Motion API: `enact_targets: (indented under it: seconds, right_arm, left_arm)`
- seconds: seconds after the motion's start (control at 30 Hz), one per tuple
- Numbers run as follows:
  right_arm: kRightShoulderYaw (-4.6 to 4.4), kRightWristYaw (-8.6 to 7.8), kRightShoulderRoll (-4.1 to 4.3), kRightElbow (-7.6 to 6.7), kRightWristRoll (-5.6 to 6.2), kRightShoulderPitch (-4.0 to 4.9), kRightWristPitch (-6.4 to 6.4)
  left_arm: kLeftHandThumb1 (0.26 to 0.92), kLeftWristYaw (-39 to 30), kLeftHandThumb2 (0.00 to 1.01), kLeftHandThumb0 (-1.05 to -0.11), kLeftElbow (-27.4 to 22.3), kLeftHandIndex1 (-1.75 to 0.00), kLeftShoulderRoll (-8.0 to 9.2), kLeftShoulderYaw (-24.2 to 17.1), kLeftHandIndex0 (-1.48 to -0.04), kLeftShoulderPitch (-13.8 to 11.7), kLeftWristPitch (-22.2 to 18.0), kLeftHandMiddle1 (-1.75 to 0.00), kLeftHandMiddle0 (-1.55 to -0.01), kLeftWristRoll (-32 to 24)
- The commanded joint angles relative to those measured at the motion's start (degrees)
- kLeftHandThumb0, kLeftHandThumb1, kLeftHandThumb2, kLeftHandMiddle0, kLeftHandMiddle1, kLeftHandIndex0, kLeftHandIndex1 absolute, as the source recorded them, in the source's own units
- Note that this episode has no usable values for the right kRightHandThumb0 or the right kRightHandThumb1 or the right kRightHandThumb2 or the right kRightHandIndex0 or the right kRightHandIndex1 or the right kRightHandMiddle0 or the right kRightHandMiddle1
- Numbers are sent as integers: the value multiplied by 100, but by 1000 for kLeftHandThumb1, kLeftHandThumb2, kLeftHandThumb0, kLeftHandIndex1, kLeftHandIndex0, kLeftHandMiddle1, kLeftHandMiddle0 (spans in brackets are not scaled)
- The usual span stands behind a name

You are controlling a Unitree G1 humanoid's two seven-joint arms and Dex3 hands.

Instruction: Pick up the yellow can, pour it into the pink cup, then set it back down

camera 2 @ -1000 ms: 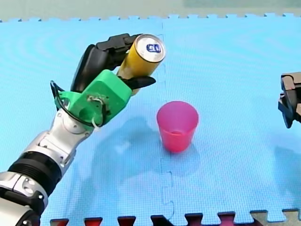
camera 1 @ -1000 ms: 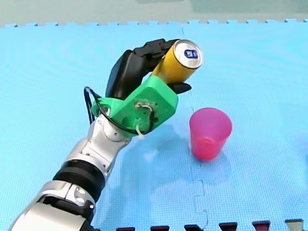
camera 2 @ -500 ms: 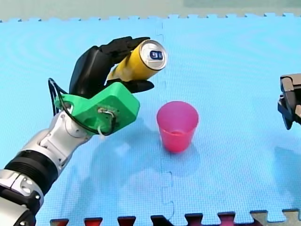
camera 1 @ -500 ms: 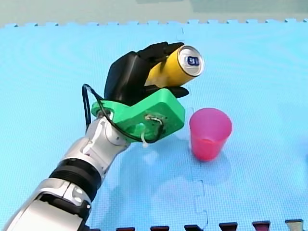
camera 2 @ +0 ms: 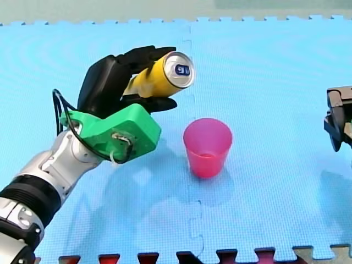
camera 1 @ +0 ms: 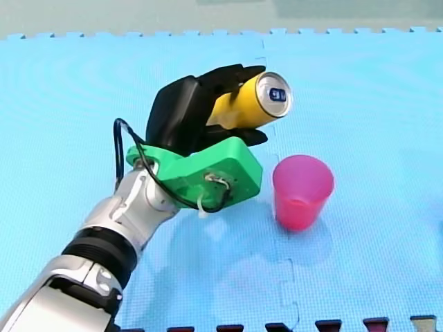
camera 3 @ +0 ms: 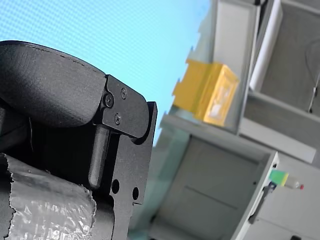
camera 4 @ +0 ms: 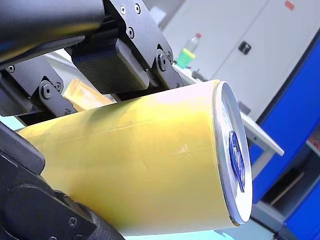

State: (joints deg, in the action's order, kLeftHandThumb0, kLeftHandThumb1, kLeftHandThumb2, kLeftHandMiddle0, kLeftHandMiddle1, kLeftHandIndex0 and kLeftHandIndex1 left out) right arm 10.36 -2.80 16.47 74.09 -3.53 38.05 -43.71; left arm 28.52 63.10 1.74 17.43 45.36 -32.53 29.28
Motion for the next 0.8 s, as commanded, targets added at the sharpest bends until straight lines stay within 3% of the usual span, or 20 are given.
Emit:
enact_targets:
  seconds: [0.0,0.13,0.33,0.77]
  right_arm:
    - [-18,39,23,-16,-14,-2,30]
    - [-33,53,24,-26,-22,10,52]
    - [-98,200,24,-58,-97,36,106]
    - [-111,172,50,-77,-85,45,116]
  left_arm:
    - [774,50,2,-383,-21,-1,45,17,-1205,18,-58,0,-1311,13]
    - [776,61,2,-378,-17,-1,68,53,-1205,20,-84,0,-1308,33]
    - [777,264,1,-365,40,-1,103,195,-1208,51,-145,0,-1304,224]
    - [772,1080,0,-338,232,-1,175,668,-1213,215,-46,-2,-1310,886]
